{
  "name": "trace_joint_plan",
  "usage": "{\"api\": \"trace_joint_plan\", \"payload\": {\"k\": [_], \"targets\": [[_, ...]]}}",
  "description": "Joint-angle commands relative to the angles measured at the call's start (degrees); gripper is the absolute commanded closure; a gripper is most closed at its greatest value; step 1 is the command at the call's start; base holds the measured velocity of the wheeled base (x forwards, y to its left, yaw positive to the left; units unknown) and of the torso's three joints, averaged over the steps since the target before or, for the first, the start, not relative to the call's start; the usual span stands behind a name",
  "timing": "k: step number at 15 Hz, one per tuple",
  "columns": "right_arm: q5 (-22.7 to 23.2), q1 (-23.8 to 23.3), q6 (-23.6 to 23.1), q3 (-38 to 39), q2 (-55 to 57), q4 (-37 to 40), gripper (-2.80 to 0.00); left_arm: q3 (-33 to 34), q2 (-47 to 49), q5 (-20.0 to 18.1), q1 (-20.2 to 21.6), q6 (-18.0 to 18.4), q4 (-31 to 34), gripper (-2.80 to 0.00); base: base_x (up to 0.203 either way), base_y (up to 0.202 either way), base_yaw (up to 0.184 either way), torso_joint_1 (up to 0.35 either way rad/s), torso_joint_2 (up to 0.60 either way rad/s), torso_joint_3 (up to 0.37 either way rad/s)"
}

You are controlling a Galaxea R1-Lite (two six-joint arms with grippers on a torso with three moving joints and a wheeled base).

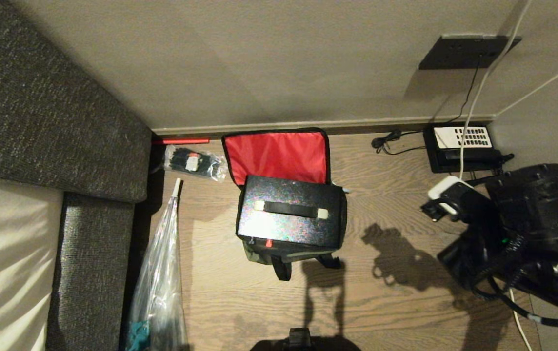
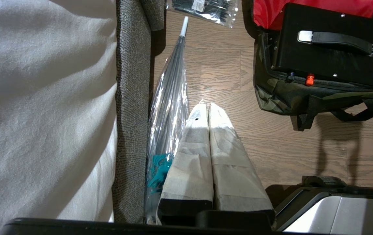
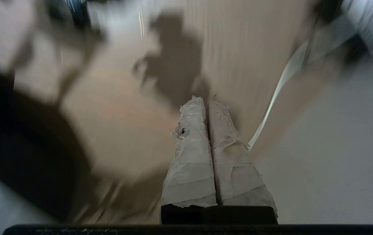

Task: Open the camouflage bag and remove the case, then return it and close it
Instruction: Close the top of the storage box

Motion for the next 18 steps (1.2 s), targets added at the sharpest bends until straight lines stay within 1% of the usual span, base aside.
{"api": "trace_joint_plan", "payload": {"k": [1, 3, 4, 5, 6, 7, 8, 9, 11, 13, 14, 16, 18], "targets": [[-0.3, -1.7, 11.1, 4.3, -10.2, 8.8, 0.0, 0.2, 0.0, 0.0, 0.0, 0.0, 0.0, 0.0, 0.0, 0.0, 0.0, 0.0, 0.0, 0.0], [0.2, -1.9, 16.2, 7.6, -17.0, 14.6, 0.0, 0.2, 0.0, 0.0, 0.0, 0.0, 0.0, 0.0, 0.0, 0.0, 0.0, 0.0, 0.0, 0.0], [1.7, -1.9, 19.8, 10.3, -19.9, 15.9, 0.0, 0.2, 0.0, 0.0, 0.0, 0.0, 0.0, 0.0, 0.0, 0.0, 0.0, 0.0, 0.0, 0.0], [6.3, -1.9, 23.6, 12.0, -23.0, 16.8, 0.0, 0.2, 0.0, 0.0, 0.0, 0.0, 0.0, 0.0, 0.0, 0.0, 0.0, 0.0, 0.0, 0.0], [12.9, -2.1, 26.3, 12.7, -26.1, 17.1, 0.0, 0.2, 0.0, 0.0, 0.0, 0.0, 0.0, 0.0, 0.0, 0.0, 0.0, 0.0, 0.0, 0.0], [17.3, -3.0, 27.7, 13.0, -28.4, 17.2, 0.0, 0.2, 0.0, 0.0, 0.0, 0.0, 0.0, 0.0, 0.0, 0.0, 0.0, 0.0, 0.0, 0.0], [20.7, -4.7, 28.9, 13.3, -30.2, 17.3, 0.0, 0.2, 0.0, 0.0, 0.0, 0.0, 0.0, 0.0, 0.0, 0.0, 0.0, 0.0, 0.0, 0.0], [21.8, -7.1, 29.7, 13.6, -31.3, 17.3, 0.0, 0.2, 0.0, 0.0, 0.0, 0.0, 0.0, 0.0, 0.0, 0.0, 0.0, 0.0, 0.0, 0.0], [26.8, -9.7, 32.9, 13.9, -35.2, 17.3, 0.0, 0.2, 0.0, 0.0, 0.0, 0.0, 0.0, 0.0, 0.0, 0.0, 0.0, 0.0, 0.0, 0.0], [33.2, -14.4, 34.6, 13.8, -39.3, 17.7, 0.0, 0.2, 0.0, 0.0, 0.0, 0.0, 0.0, 0.0, 0.0, 0.0, 0.0, 0.0, 0.0, 0.0], [35.4, -18.0, 35.1, 14.1, -42.1, 18.0, 0.0, 0.2, 0.0, 0.0, 0.0, 0.0, 0.0, 0.0, 0.0, 0.0, 0.0, 0.0, 0.0, 0.0], [38.0, -22.5, 35.2, 15.7, -48.2, 20.2, 0.0, 0.2, 0.0, 0.0, 0.0, 0.0, 0.0, 0.0, 0.0, 0.0, 0.0, 0.0, 0.0, 0.0], [39.0, -25.9, 33.3, 16.3, -52.8, 25.8, 0.0, 0.2, 0.0, 0.0, 0.0, 0.0, 0.0, 0.0, 0.0, 0.0, 0.0, 0.0, 0.0, 0.0]]}}
